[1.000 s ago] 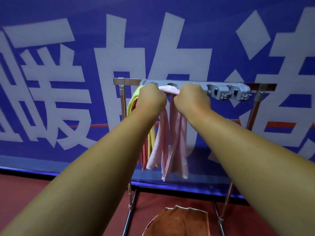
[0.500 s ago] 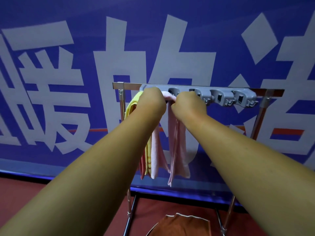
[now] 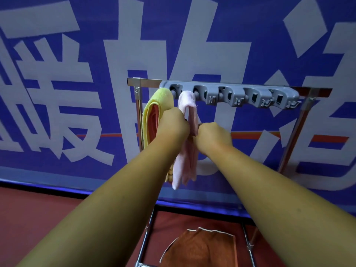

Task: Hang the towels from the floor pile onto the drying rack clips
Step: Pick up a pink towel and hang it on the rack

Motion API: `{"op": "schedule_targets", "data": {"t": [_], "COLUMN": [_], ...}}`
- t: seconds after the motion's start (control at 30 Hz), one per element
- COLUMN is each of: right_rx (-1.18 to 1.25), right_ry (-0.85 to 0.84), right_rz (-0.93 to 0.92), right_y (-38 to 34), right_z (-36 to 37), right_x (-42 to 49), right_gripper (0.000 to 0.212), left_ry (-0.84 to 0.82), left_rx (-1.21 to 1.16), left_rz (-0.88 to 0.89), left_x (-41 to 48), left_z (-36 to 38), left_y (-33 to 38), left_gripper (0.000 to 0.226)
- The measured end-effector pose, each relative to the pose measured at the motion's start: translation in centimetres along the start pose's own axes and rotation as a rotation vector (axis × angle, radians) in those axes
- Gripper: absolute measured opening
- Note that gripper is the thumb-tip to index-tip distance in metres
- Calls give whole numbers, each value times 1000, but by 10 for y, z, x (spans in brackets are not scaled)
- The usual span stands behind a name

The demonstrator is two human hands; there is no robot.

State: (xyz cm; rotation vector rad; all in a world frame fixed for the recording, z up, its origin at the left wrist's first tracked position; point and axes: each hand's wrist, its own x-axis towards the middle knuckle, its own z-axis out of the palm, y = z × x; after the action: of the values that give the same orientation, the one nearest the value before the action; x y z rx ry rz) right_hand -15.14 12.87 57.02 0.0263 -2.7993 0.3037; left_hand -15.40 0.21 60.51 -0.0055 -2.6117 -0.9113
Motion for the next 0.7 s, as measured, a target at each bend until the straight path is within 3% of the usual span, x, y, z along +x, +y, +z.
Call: {"op": "schedule_targets", "data": {"t": [0.2,0.37,0.7], "right_rx": [83,165,241], "right_ry": [-101,-54,11], "right_rz": [32,76,70], "right_y": [4,13,22], "right_z": [38,57,73], "right_x": [-10,-16,-27], "right_gripper": [23,23,30], "left_ry": [-38,-63,-131], "left_rx": [-89,-124,-62], "left_rz": [18,-36,-103], "left_x": [-24,-30,-23], "left_z": [42,70,87], "left_y": [-35,-61,-72], "left_gripper": [1,25,23]}}
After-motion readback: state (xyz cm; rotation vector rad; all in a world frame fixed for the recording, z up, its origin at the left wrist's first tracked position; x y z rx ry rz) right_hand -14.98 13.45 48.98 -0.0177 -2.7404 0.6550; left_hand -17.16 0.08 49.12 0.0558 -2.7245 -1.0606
